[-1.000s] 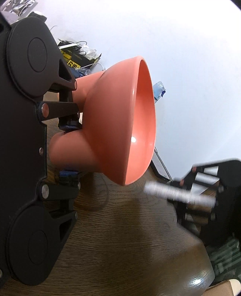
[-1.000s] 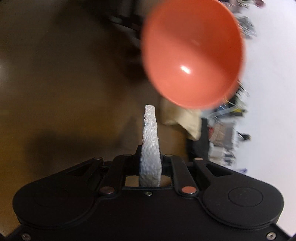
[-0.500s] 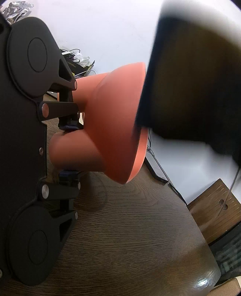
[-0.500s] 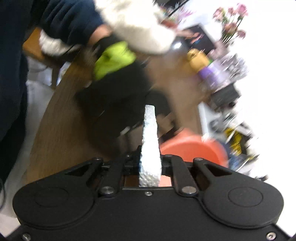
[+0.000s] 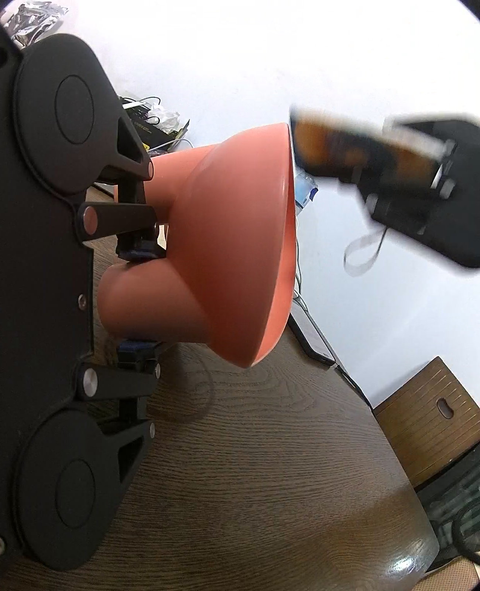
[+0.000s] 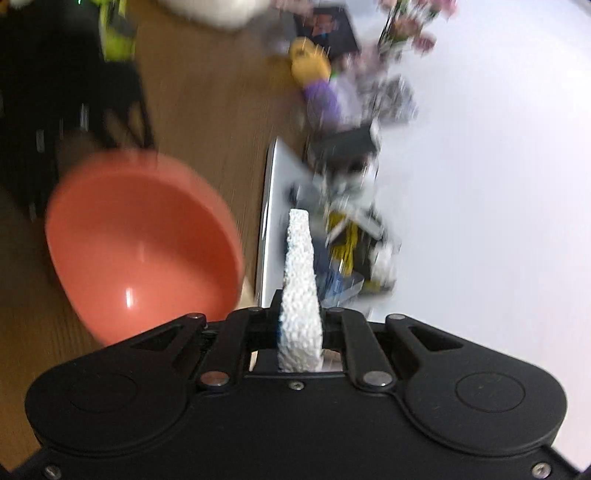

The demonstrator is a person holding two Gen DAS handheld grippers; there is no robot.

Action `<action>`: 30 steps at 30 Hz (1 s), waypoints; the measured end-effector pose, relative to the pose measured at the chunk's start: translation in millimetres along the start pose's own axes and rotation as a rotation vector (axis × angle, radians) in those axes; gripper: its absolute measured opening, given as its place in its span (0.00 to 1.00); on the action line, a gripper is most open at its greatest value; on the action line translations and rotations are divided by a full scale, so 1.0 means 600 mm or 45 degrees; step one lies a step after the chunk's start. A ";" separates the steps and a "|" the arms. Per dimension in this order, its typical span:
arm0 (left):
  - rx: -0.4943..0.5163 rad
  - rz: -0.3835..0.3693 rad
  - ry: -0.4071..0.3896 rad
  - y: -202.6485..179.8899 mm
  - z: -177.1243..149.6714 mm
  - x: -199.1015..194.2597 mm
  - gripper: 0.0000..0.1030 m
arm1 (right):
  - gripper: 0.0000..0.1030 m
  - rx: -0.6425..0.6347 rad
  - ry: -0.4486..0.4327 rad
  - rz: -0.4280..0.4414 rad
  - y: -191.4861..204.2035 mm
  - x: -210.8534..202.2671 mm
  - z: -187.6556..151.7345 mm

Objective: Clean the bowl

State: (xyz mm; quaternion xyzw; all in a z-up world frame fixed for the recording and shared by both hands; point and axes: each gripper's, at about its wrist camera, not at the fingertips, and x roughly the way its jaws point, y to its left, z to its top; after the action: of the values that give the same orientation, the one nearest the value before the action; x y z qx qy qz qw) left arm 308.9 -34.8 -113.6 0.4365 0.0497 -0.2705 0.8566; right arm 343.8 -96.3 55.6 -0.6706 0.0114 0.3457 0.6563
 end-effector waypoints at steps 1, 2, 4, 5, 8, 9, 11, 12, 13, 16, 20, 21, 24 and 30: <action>0.000 0.000 0.000 -0.003 0.000 0.003 0.36 | 0.11 -0.002 0.025 0.019 0.012 0.006 -0.011; 0.000 0.000 0.000 -0.001 -0.002 0.000 0.36 | 0.12 -0.004 0.050 0.038 0.024 0.012 -0.023; 0.000 -0.001 -0.001 0.007 -0.009 -0.010 0.36 | 0.15 -0.008 0.100 0.076 0.048 0.024 -0.045; -0.001 -0.001 -0.001 0.008 -0.010 -0.013 0.36 | 0.15 -0.010 0.125 0.095 0.060 0.030 -0.056; -0.008 -0.009 0.003 0.009 -0.010 -0.014 0.36 | 0.16 -0.009 0.160 0.131 0.083 0.027 -0.076; -0.010 -0.011 0.004 0.010 -0.011 -0.015 0.36 | 0.15 -0.010 0.171 0.147 0.090 0.024 -0.083; -0.010 -0.011 0.004 0.008 -0.009 -0.015 0.36 | 0.15 -0.023 0.188 0.176 0.105 0.022 -0.090; -0.009 -0.010 0.004 0.007 -0.008 -0.015 0.36 | 0.15 -0.036 0.192 0.189 0.113 0.025 -0.088; -0.009 -0.009 0.004 0.006 -0.008 -0.015 0.36 | 0.14 -0.049 0.197 0.202 0.121 0.028 -0.085; -0.008 -0.008 0.003 0.004 -0.007 -0.016 0.36 | 0.14 -0.131 0.203 0.231 0.150 0.027 -0.079; -0.009 -0.008 0.004 0.004 -0.007 -0.015 0.36 | 0.14 -0.238 0.137 0.336 0.191 -0.004 -0.050; -0.009 -0.008 0.004 0.003 -0.007 -0.015 0.36 | 0.14 -0.251 0.120 0.345 0.195 -0.012 -0.042; -0.010 -0.009 0.004 0.000 -0.009 -0.017 0.36 | 0.14 -0.324 0.043 0.352 0.201 -0.045 -0.006; -0.009 -0.008 0.003 -0.003 -0.008 -0.019 0.36 | 0.14 -0.398 -0.147 0.311 0.178 -0.111 0.064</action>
State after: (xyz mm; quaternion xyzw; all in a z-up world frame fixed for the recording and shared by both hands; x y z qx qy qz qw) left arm 299.4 -27.0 -114.3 0.4337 0.0531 -0.2726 0.8572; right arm 225.8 -106.5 -1.5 -0.7371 0.0013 0.4580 0.4969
